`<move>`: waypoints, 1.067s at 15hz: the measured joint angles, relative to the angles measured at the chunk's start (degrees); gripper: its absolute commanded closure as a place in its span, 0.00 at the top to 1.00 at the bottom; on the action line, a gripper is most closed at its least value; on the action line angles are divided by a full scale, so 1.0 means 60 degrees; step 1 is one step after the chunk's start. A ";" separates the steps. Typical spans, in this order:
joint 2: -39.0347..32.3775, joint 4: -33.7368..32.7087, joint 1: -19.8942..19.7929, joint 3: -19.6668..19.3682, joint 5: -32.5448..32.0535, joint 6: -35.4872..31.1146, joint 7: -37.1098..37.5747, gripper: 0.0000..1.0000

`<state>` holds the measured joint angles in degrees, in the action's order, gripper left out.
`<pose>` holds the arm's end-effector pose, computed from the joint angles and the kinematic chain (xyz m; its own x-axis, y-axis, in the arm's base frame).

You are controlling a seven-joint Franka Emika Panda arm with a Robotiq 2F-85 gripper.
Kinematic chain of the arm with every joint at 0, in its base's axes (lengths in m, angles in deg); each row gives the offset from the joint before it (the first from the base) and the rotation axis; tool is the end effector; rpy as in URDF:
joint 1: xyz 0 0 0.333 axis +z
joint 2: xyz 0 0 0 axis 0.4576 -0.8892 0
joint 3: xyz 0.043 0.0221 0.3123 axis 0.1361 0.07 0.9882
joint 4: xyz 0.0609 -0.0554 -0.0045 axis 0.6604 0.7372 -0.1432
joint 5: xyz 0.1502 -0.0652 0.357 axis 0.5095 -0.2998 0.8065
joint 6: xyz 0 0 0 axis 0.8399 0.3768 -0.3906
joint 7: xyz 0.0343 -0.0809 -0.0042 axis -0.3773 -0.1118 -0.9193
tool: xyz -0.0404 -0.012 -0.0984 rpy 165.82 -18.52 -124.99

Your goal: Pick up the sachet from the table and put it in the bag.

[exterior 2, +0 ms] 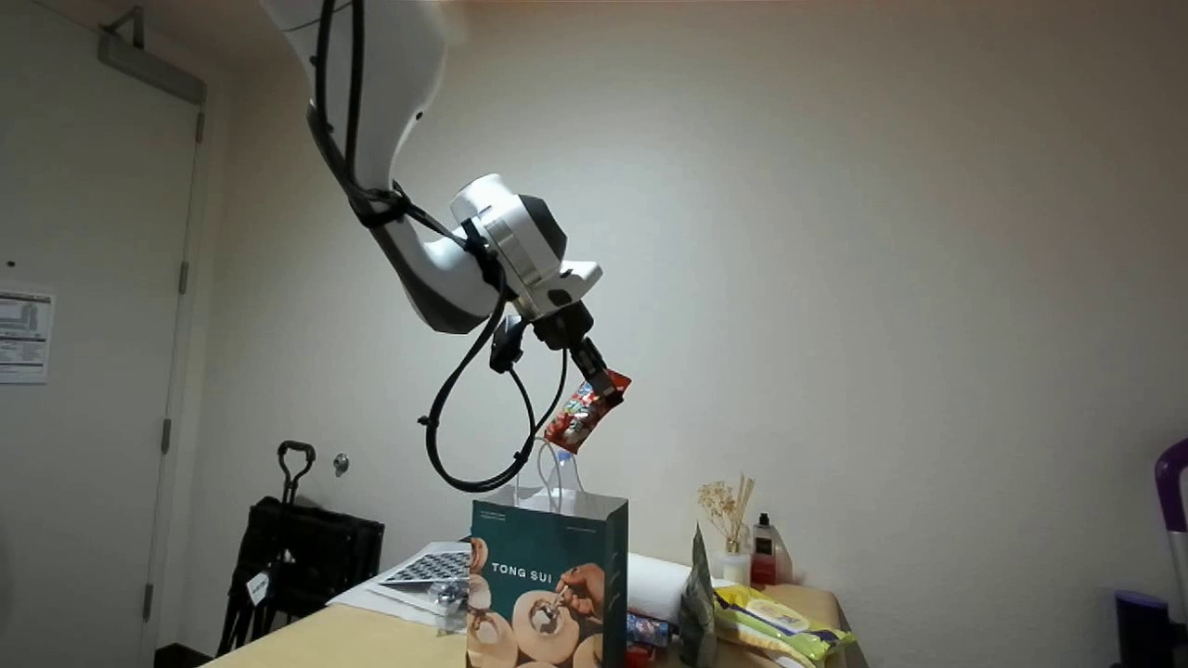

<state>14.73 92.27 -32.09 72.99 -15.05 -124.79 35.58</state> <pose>0.5545 0.0057 0.4943 0.2214 -0.8011 0.5561 -0.7812 -0.4871 -0.3906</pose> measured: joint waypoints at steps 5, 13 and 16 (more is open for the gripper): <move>0.0315 0.0652 0.0276 -0.0153 0.1923 -0.0008 -0.1687 0.29; 0.0603 0.0880 0.0272 -0.0181 0.2976 -0.0109 -0.2791 0.80; 0.0686 0.0881 0.0244 -0.0181 0.3010 -0.0109 -0.2870 0.98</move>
<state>18.85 97.56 -30.63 71.90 3.01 -125.44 18.36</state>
